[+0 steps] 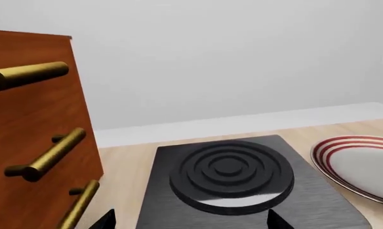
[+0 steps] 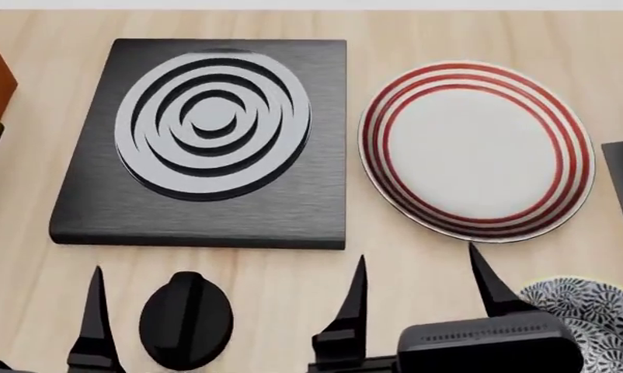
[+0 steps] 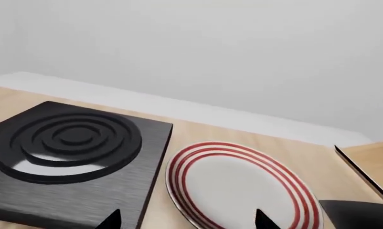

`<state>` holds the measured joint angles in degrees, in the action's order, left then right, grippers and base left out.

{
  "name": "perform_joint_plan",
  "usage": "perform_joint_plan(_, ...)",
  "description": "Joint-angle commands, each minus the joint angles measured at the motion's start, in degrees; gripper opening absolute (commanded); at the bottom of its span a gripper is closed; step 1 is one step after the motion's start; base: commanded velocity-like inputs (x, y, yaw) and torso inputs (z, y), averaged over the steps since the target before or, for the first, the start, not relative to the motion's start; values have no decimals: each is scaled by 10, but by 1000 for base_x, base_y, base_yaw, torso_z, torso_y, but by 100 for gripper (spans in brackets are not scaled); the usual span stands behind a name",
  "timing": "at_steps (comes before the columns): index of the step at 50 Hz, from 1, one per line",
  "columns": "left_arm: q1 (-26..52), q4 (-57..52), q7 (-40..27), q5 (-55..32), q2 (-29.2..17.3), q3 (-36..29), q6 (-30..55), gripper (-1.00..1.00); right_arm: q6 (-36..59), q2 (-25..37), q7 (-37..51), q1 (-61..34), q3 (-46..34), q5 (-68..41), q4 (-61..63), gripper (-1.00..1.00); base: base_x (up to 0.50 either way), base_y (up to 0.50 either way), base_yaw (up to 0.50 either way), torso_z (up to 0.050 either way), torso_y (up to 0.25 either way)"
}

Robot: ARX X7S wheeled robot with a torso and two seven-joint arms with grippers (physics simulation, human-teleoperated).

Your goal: Pick up the cream cheese and put it in the bowl.

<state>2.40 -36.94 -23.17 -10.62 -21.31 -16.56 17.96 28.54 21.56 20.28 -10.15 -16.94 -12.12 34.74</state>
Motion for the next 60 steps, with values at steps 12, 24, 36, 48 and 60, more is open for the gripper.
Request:
perform_joint_plan(12, -3, 2, -5, 6, -3, -5, -13, 100, 172, 37, -10, 8, 68, -143, 161, 100, 0, 0, 0, 0, 0)
perform_joint_plan(24, 0, 0, -8, 6, -4, -4, -12, 100, 292, 61, 3, 1, 111, -247, 225, 100, 0, 0, 0, 0, 0)
perform_joint_plan(36, 0, 3, -11, 12, -6, -7, -20, 100, 341, 86, 11, -3, 123, -350, 247, 100, 0, 0, 0, 0, 0)
perform_joint_plan(48, -1, 1, -13, 10, -7, -8, -21, 100, 349, 128, 16, -7, 79, -384, 240, 100, 0, 0, 0, 0, 0)
perform_joint_plan(60, 0, 3, -15, 1, -11, 2, -20, 100, 355, 143, 24, -12, 53, -399, 235, 100, 0, 0, 0, 0, 0)
